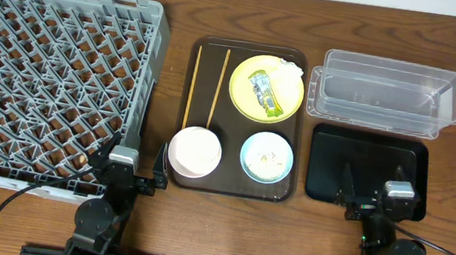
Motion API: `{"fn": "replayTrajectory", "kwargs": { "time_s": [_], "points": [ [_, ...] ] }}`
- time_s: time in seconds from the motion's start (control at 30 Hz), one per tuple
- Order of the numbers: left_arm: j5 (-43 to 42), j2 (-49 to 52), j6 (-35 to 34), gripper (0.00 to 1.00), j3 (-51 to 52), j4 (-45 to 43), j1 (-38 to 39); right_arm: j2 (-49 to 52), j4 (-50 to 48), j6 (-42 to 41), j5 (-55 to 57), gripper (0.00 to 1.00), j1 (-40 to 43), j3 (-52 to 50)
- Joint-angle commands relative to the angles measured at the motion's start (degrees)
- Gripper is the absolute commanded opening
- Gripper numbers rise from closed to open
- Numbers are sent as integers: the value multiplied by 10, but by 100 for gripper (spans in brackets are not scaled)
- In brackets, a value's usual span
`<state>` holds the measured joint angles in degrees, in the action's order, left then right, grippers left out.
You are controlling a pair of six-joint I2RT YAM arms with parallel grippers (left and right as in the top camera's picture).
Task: Sort waste into correct bins and load items into the dishwasher
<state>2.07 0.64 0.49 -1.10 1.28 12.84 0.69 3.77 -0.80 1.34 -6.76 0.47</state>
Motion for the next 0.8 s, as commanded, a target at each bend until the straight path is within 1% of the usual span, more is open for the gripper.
{"fn": "replayTrajectory", "kwargs": {
  "time_s": [0.0,0.07,0.17,0.23,0.3,0.33,0.4,0.5,0.6,0.7,0.73,0.77],
  "points": [
    [13,1,10,95,9,20,-3,-2,-6,-2,-39,99,5,-2],
    [10,1,10,95,9,7,-3,-2,-10,-9,-52,99,5,-2],
    [9,1,10,95,9,-34,-3,-2,-47,-64,-81,99,5,0],
    [9,1,-6,95,0,-66,-3,-1,-79,-86,-114,99,5,11],
    [9,3,-24,95,-29,-67,-3,4,-76,-96,-129,99,5,40],
    [9,17,-35,95,-66,-46,-3,20,-49,-101,-138,99,5,79],
    [9,48,-36,95,-123,3,-3,56,-12,-101,-151,99,5,131],
    [9,124,-38,95,-226,85,-3,145,47,-98,-167,99,5,226],
    [-10,216,-38,95,-332,161,-3,273,109,-98,-203,99,5,342],
    [-49,317,-38,95,-450,258,-3,410,197,-98,-253,99,5,477],
    [-77,378,-38,95,-522,326,-3,503,276,-98,-282,99,4,577],
    [-92,408,-38,95,-560,365,-3,546,315,-100,-304,99,2,627]
  ]
}}
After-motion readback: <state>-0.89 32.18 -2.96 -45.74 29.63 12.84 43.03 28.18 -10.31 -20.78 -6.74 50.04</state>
